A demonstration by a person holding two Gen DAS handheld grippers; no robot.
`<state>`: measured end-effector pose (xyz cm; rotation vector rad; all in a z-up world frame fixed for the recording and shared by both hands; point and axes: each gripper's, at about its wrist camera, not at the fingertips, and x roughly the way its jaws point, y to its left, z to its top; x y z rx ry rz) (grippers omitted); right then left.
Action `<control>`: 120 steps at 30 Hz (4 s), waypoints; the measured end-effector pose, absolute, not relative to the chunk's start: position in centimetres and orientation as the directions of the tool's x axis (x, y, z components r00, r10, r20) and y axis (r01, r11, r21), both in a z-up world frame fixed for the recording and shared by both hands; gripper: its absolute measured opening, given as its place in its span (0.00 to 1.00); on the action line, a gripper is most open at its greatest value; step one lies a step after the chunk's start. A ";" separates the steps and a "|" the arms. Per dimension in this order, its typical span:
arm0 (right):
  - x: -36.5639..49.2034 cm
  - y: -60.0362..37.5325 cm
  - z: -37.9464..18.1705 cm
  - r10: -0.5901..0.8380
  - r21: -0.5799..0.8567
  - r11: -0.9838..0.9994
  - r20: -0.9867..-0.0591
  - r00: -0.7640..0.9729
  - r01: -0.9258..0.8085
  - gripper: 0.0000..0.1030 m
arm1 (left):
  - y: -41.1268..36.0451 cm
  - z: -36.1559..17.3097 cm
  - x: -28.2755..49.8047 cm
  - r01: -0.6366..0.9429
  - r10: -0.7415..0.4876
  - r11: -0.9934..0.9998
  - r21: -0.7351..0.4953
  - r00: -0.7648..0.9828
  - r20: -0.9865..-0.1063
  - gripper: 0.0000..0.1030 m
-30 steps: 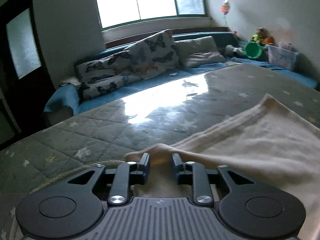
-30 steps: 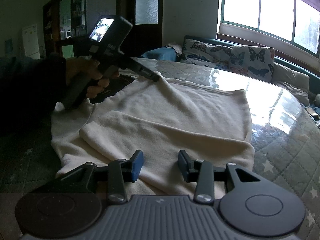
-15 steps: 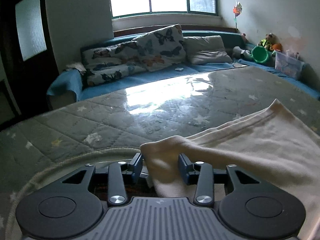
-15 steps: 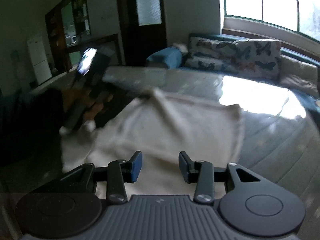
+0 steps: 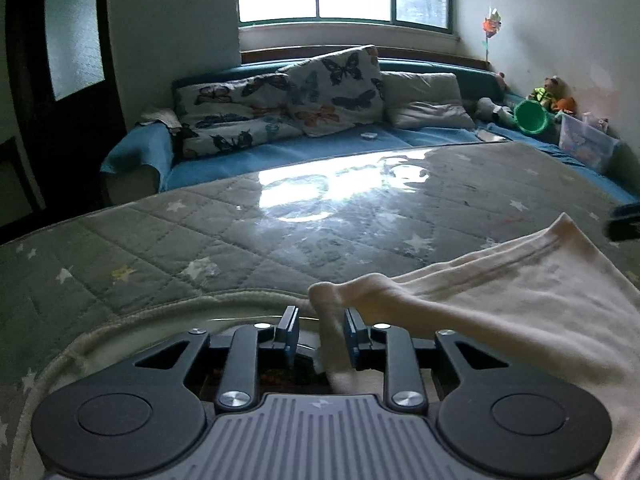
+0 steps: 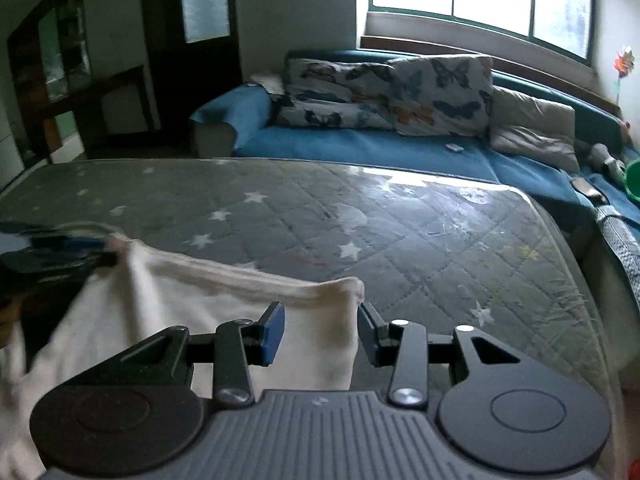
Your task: Fold clothes
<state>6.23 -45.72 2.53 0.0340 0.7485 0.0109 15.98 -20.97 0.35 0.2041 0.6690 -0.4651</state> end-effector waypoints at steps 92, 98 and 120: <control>-12.0 -34.5 -1.6 0.096 -0.022 0.990 -0.626 0.774 -0.140 1.00 | -2.1 1.4 1.6 0.005 -0.135 0.979 -0.205 0.768 -0.626 1.00; -11.9 -34.7 -1.7 0.105 -0.007 0.990 -0.632 0.768 -0.141 1.00 | -1.4 1.0 1.9 -0.020 -0.132 0.973 -0.229 0.767 -0.628 1.00; -11.9 -34.6 -1.6 0.108 0.000 0.990 -0.634 0.766 -0.141 1.00 | -1.9 0.8 3.0 -0.025 -0.121 0.974 -0.224 0.782 -0.612 0.32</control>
